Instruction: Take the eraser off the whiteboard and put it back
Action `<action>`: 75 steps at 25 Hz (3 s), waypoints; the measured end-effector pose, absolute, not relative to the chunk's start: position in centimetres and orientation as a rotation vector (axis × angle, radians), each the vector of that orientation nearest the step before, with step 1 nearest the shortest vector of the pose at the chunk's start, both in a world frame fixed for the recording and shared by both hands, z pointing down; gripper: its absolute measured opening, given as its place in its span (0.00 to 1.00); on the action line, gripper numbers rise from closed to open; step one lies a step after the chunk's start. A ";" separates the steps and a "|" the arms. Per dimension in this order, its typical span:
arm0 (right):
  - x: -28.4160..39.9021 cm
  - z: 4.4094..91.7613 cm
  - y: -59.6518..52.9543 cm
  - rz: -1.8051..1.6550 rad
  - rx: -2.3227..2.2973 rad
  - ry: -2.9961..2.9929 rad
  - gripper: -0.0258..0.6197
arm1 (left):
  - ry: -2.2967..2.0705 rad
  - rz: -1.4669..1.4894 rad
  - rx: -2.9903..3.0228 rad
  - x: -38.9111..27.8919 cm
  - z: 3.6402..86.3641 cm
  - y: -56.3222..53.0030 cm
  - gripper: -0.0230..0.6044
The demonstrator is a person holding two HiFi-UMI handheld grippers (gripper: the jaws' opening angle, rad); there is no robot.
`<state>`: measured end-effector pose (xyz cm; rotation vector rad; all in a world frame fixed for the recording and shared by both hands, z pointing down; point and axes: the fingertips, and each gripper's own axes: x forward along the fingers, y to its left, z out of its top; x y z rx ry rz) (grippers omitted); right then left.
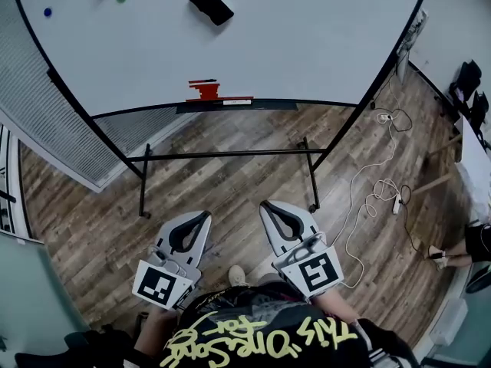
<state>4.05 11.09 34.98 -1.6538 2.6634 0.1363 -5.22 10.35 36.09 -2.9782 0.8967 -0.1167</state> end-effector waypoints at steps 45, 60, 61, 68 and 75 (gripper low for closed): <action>3.5 35.3 9.8 0.082 -1.704 2.638 0.06 | 0.893 -0.101 -3.001 -5.9 36.6 8.5 0.05; 4.5 34.2 1.7 0.122 -1.627 2.657 0.06 | 0.967 -0.081 -2.955 -5.0 35.8 1.0 0.05; 4.7 34.1 1.1 0.121 -1.626 2.658 0.06 | 0.971 -0.081 -2.953 -4.9 35.7 0.4 0.05; 5.7 33.7 -3.0 0.116 -1.610 2.676 0.06 | 1.003 -0.074 -2.944 -4.1 35.2 -3.5 0.05; 6.1 33.4 -7.0 0.114 -1.572 2.696 0.06 | 1.038 -0.080 -2.937 -3.5 35.0 -7.1 0.05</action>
